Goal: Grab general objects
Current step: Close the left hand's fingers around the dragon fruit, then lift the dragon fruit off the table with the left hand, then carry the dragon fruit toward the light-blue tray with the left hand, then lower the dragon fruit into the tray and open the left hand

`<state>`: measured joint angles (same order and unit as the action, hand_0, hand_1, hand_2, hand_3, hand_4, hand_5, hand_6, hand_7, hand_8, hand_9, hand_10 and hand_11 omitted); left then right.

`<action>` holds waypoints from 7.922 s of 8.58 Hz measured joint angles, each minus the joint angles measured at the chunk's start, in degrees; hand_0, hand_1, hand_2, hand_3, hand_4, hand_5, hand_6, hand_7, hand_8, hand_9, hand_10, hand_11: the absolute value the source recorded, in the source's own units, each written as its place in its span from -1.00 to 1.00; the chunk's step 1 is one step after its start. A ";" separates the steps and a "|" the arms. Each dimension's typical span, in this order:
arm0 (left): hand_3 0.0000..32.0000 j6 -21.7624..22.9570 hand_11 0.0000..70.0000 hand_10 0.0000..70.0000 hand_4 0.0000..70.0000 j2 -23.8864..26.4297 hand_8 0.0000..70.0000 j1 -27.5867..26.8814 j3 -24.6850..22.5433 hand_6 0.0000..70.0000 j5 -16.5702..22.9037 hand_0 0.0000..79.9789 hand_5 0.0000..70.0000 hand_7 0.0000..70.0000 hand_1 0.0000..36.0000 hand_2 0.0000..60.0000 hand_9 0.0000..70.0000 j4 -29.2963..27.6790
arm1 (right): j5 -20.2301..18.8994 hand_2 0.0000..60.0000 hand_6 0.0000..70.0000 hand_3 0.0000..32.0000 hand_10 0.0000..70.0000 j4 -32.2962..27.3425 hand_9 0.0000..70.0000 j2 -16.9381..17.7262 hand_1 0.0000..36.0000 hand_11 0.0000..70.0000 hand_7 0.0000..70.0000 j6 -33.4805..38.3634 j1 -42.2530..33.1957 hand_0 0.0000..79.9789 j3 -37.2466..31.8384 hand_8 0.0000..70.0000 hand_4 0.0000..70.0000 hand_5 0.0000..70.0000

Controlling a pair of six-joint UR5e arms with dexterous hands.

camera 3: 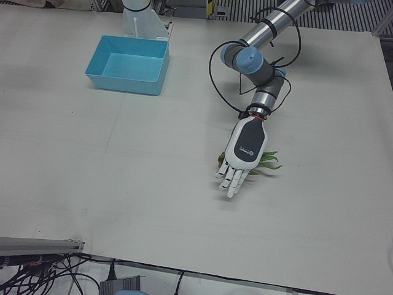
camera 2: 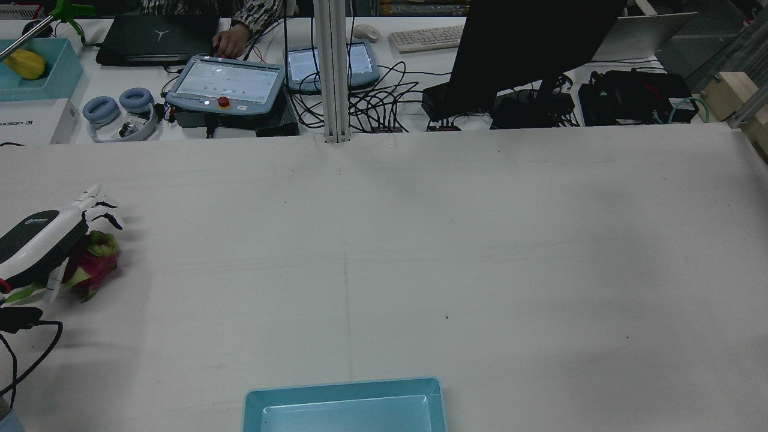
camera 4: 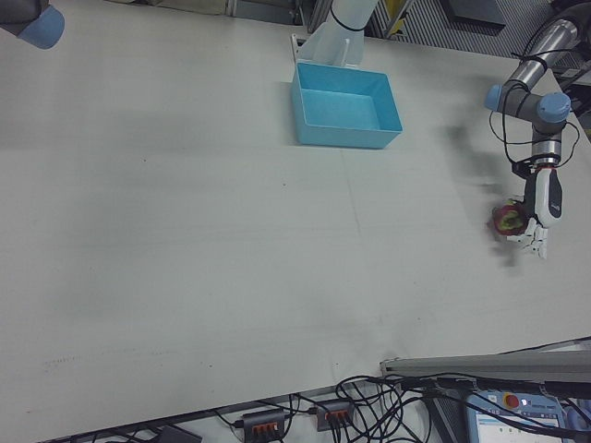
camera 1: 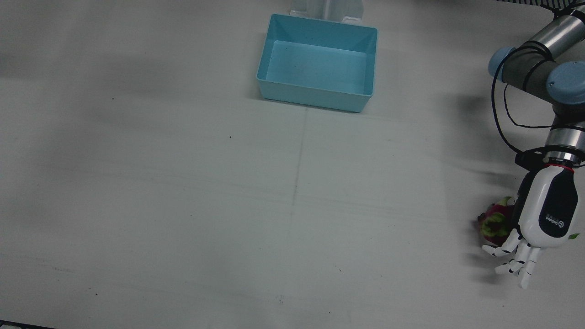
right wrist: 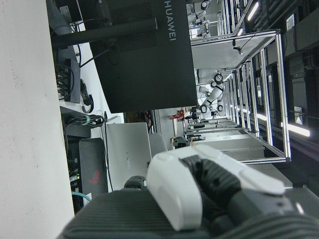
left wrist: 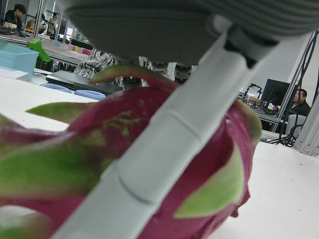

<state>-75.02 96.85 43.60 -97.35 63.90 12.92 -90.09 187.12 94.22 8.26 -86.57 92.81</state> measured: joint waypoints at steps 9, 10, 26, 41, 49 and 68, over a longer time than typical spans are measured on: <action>-1.00 -0.21 -1.00 -1.00 0.17 2.14 -0.87 -0.09 3.11 -0.20 0.00 1.00 1.00 1.00 1.00 1.00 -0.47 1.26 | 0.00 -1.00 -1.00 -1.00 -1.00 0.00 -1.00 0.00 -1.00 -1.00 -1.00 0.00 0.00 -1.00 0.00 -1.00 -1.00 -1.00; -1.00 -0.24 -1.00 -1.00 0.40 2.33 -0.82 -0.09 3.17 0.06 0.00 1.00 1.00 1.00 1.00 1.00 -0.47 1.57 | 0.00 -1.00 -1.00 -1.00 -1.00 0.00 -1.00 0.00 -1.00 -1.00 -1.00 0.00 0.00 -1.00 0.00 -1.00 -1.00 -1.00; -1.00 0.15 1.00 1.00 1.00 4.64 1.00 -0.02 4.08 1.00 0.16 1.00 1.00 1.00 1.00 1.00 1.00 3.50 | 0.00 -1.00 -1.00 -1.00 -1.00 0.00 -1.00 0.00 -1.00 -1.00 -1.00 0.00 0.00 -1.00 0.00 -1.00 -1.00 -1.00; -1.00 11.72 1.00 1.00 1.00 3.93 1.00 21.97 -11.36 1.00 32.91 1.00 1.00 1.00 1.00 1.00 1.00 -1.09 | 0.00 -1.00 -1.00 -1.00 -1.00 0.00 -1.00 0.00 -1.00 -1.00 -1.00 0.00 0.00 -1.00 0.00 -1.00 -1.00 -1.00; -1.00 25.58 1.00 1.00 1.00 3.10 1.00 17.63 -21.40 1.00 42.19 1.00 1.00 1.00 1.00 1.00 1.00 -8.04 | 0.00 -1.00 -1.00 -1.00 -1.00 0.00 -1.00 0.00 -1.00 -1.00 -1.00 0.00 0.00 -1.00 0.00 -1.00 -1.00 -1.00; -1.00 24.39 -0.68 -0.87 0.76 9.92 -0.63 -26.02 -27.54 1.00 34.62 1.00 1.00 1.00 1.00 1.00 -0.47 -13.08 | 0.00 -1.00 -1.00 -1.00 -1.00 0.00 -1.00 0.00 -1.00 -1.00 -1.00 0.00 0.00 -1.00 0.00 -1.00 -1.00 -1.00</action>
<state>-50.63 106.77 17.58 -124.90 98.52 -0.16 -90.09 187.12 94.22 8.26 -86.57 92.81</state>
